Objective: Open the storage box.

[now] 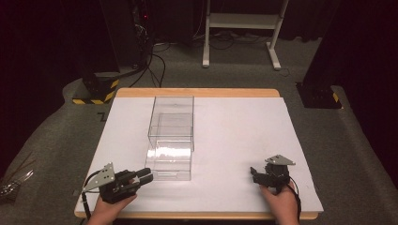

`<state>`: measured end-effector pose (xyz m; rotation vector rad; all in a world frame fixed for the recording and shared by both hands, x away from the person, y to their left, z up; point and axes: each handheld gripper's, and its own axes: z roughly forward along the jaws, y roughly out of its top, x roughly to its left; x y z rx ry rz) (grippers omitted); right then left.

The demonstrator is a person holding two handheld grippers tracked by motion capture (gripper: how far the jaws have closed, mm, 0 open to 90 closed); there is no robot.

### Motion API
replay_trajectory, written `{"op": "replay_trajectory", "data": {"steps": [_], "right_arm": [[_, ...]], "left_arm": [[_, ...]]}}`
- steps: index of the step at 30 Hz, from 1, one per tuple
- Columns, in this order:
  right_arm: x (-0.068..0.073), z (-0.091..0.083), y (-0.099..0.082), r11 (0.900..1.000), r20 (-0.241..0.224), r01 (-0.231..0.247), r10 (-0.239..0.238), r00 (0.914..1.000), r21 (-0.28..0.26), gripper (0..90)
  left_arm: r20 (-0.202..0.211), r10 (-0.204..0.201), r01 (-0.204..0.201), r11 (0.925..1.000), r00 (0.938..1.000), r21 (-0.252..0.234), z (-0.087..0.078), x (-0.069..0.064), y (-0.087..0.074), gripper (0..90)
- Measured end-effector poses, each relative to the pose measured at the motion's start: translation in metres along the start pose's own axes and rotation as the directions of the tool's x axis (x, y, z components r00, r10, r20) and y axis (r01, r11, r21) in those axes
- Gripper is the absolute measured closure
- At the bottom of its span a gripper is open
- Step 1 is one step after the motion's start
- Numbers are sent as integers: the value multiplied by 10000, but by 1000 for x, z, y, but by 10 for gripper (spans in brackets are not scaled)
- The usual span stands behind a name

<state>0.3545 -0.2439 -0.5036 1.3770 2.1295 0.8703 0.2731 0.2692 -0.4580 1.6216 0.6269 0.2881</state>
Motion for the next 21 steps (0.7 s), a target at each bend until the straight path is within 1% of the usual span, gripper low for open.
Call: {"op": "replay_trajectory", "data": {"steps": [1,3,4,5,6,7,9,11,12,13,14,15,16,17,18,19,20,21], "right_arm": [[0,0,0,10000,0,0,0,10000,0,188],[0,0,0,10000,-8,7,-7,10000,-3,188],[0,0,0,10000,-6,9,-9,10000,-3,188],[0,0,0,10000,-5,6,-6,10000,-4,188],[0,0,0,10000,-5,10,-10,10000,-6,188],[0,0,0,10000,-5,9,-9,10000,-3,188],[0,0,0,10000,-6,9,-9,10000,-3,188],[0,0,0,10000,-4,-2,2,10000,0,188],[0,0,0,10000,-4,12,-12,10000,-3,188],[0,0,0,10000,-6,-1,1,10000,1,188],[0,0,0,10000,-6,-1,1,10000,1,188],[0,0,0,10000,-6,8,-8,10000,-3,188],[0,0,0,10000,-7,8,-8,10000,-1,188],[0,0,0,10000,-9,6,-6,10000,-2,188],[0,0,0,10000,-12,5,-5,10000,-3,188],[0,0,0,10000,-12,7,-7,10000,-2,188],[0,0,0,10000,-12,5,-5,10000,-1,188],[0,0,0,10000,-13,6,-6,10000,-1,189]], "left_arm": [[-152,-19,15,9997,9999,-237,-2,1,1,684],[-579,-68,34,9983,9983,-584,-7,6,4,656],[-968,-114,32,9964,9952,-844,-12,10,4,652],[-1214,-132,16,9955,9925,-952,-15,13,4,650],[-1561,-192,29,9945,9876,-1045,-19,16,4,646],[-1796,-215,23,9943,9835,-1064,-21,18,3,638],[-2392,-256,6,9946,9706,-1042,-27,25,1,627],[-3077,-185,-58,9970,9513,-778,-32,31,-2,615],[-3301,-146,-71,9979,9438,-645,-33,34,-4,612],[-3609,-162,-6,9989,9325,-463,-35,37,-6,607],[-3609,-162,-6,9989,9325,-463,-35,37,-6,598],[-4253,-156,164,9999,9049,-19,-36,45,-11,587],[-4569,-97,227,9995,8895,230,-37,48,-13,578],[-4762,-56,286,9988,8793,410,-37,51,-15,568],[-4762,-56,286,9988,8793,410,-37,51,-15,558],[-5252,-52,592,9945,8510,860,-35,57,-19,549],[-5452,-19,757,9907,8383,1129,-34,59,-22,541],[-5674,179,807,9856,8232,1483,-32,61,-24,538]]}}
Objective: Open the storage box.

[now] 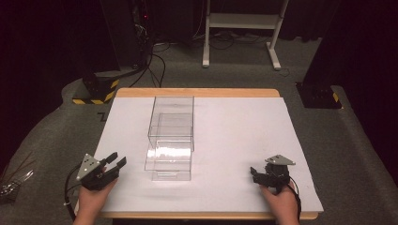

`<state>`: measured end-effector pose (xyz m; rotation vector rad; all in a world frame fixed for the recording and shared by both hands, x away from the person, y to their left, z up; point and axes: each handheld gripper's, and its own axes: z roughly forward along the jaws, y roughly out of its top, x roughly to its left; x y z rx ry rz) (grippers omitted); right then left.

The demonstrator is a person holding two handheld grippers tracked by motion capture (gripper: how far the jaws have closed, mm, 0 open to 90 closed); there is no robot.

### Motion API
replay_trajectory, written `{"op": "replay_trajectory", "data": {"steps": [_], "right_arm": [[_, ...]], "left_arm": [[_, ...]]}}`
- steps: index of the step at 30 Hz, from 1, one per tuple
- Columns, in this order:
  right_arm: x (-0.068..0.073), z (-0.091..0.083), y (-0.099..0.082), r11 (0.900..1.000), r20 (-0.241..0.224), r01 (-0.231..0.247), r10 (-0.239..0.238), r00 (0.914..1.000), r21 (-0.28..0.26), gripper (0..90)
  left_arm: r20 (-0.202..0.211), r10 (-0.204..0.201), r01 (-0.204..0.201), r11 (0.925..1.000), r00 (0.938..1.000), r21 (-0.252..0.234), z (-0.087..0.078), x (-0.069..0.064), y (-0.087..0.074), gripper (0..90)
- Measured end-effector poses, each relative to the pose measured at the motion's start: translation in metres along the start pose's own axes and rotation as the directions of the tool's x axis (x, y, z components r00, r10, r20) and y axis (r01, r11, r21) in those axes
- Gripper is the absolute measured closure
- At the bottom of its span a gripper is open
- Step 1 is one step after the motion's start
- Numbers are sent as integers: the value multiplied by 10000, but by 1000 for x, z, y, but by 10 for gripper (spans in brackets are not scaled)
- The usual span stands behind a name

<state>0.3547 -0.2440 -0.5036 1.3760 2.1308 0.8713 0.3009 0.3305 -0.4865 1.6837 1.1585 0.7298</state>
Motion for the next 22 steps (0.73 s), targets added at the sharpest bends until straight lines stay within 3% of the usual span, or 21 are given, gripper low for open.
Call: {"op": "replay_trajectory", "data": {"steps": [2,3,5,7,11,15,22], "right_arm": [[0,0,0,10000,0,0,0,10000,0,188],[0,0,0,10000,1,1,-1,10000,1,188],[0,0,0,10000,1,-2,2,10000,3,188],[0,0,0,10000,1,-3,3,10000,0,188],[0,0,0,10000,4,-1,1,10000,1,188],[0,0,0,10000,6,-8,8,10000,2,188],[0,0,0,10000,-2,-1,1,10000,-1,188]], "left_arm": [[-456,348,-317,9974,9984,652,6,0,-4,524],[-456,348,-317,9974,9984,652,6,0,-4,516],[-841,812,-694,9884,9931,1355,13,-3,-8,503],[-998,1009,-760,9708,9899,2274,22,-4,-10,461],[-809,750,-466,9500,9939,3086,31,-2,-9,384],[-625,260,-55,9510,9977,3090,31,3,-9,391],[-549,280,-95,9500,9981,3120,31,2,-9,361]]}}
